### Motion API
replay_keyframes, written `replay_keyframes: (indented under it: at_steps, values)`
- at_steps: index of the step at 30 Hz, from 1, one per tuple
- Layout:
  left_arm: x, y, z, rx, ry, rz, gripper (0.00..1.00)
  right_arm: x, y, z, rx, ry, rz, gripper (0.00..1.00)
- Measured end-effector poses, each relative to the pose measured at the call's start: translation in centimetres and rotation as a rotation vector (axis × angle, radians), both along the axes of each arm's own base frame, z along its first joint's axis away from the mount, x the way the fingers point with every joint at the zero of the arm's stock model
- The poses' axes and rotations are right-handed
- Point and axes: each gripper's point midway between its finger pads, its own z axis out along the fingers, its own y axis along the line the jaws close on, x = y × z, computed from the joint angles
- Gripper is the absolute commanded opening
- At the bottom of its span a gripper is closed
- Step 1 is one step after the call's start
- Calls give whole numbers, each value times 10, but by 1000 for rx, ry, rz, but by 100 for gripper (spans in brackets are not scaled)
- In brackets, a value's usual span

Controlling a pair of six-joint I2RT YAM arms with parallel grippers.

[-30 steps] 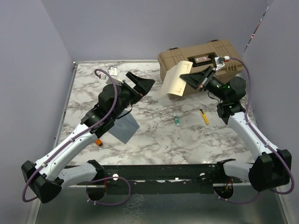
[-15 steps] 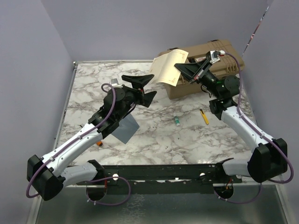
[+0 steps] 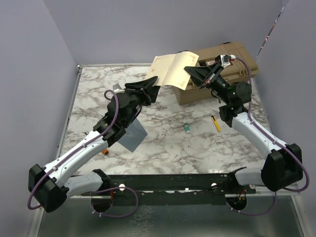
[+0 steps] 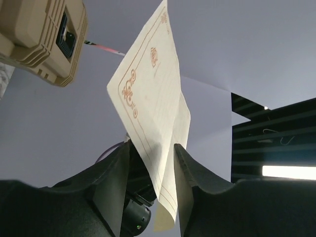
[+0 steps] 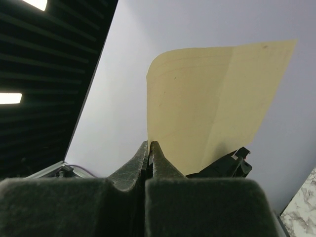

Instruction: Place the letter into the envelope and seal it

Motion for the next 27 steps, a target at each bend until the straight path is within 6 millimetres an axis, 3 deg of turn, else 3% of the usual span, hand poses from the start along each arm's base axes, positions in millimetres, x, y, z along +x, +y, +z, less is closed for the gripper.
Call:
replay_keyframes:
  at_steps: [7, 9, 12, 14, 15, 19, 21, 27]
  values:
    - [8, -4, -5, -52, 37, 7, 32, -2, 3, -3, 4, 13, 14, 0]
    - [11, -5, -7, -65, 48, 11, 24, -2, 4, -7, 1, 23, 15, 0]
    - [15, -6, -9, -78, 60, 17, 1, -1, 5, -14, -6, 41, 18, 0]
    - [16, -5, -10, -83, 63, 27, 0, -1, 5, -17, -12, 47, 17, 0]
    - [17, -4, -10, -79, 59, 34, 0, -1, 6, -19, -19, 48, 13, 5]
    - [20, 0, -10, -27, 24, 70, 0, -1, 6, -27, -79, 51, -17, 60]
    - [22, 3, -12, 49, -11, 96, 0, -3, 6, -33, -136, 50, -42, 78]
    - [20, 15, -2, 382, -193, 150, 0, -7, -1, -52, -368, -6, -145, 97]
